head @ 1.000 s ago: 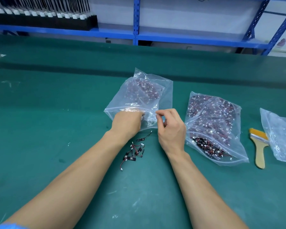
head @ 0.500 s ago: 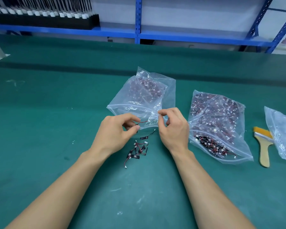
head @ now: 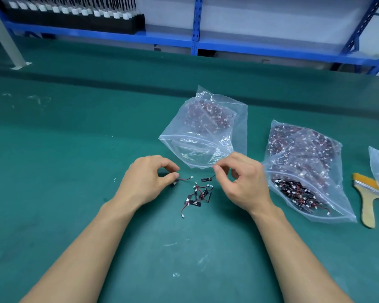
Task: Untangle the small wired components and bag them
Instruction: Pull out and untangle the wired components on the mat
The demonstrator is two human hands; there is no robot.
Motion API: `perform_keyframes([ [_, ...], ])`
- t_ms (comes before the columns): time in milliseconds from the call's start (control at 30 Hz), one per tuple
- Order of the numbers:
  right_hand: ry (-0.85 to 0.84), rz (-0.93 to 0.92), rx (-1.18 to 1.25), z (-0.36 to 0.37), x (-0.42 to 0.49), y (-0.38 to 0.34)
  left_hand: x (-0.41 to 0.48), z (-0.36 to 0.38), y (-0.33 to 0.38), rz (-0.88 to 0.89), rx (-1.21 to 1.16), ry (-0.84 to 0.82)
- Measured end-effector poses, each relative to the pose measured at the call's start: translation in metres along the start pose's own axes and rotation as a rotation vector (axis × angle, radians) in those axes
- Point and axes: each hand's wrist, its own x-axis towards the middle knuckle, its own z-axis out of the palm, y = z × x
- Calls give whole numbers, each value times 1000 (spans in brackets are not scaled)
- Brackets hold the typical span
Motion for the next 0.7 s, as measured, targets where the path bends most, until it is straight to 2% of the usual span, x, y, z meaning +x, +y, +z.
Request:
perform_keyframes([
  [167, -469, 65, -61, 7, -2, -5, 0, -2, -2, 45, 92, -133],
  [233, -562, 78, -102, 9, -2, -5, 0, -4, -4, 46, 130, -153],
  [500, -606, 207, -103, -4, -1, 7, -2, -16, -6, 21, 200, -120],
  [700, -653, 251, -112, -10, 2, 5, -9, -3, 15, 252, 2, -106],
])
